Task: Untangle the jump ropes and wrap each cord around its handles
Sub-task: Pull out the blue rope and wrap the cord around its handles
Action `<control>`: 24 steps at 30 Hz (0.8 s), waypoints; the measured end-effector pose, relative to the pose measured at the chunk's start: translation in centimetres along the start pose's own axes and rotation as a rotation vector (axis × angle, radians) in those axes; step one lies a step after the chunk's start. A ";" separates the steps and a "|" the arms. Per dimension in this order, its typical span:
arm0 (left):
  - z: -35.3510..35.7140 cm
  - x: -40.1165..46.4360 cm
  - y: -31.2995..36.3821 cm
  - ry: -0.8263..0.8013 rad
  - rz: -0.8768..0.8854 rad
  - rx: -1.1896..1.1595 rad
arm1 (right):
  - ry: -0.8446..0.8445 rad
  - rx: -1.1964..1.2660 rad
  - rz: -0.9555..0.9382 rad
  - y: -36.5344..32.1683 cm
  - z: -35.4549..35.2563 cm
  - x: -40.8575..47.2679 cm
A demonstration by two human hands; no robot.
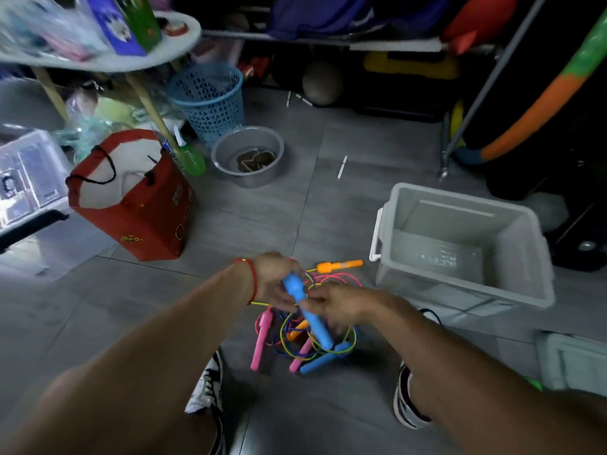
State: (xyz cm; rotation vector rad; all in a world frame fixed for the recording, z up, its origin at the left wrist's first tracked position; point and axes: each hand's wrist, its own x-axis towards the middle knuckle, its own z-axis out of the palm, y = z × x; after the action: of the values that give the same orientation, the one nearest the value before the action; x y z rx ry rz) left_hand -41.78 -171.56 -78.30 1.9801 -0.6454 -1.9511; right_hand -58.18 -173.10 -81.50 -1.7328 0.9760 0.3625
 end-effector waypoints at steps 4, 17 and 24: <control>3.6 -3.7 0.5 0.037 0.410 0.353 | 0.107 -0.438 -0.014 -0.2 -4.8 -3.0; -1.6 -8.3 1.1 0.325 0.557 -0.669 | 0.309 -0.038 -0.286 0.3 -7.3 -7.2; 6.4 -6.8 -0.5 0.061 0.567 -0.082 | 0.590 0.571 -0.393 -4.6 -6.4 -6.8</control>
State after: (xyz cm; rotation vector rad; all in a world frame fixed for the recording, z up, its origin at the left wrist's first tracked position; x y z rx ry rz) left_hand -47.98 -167.09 -72.95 1.5726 -0.9654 -1.5382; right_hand -60.26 -175.49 -71.57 -1.4589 0.9842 -0.6620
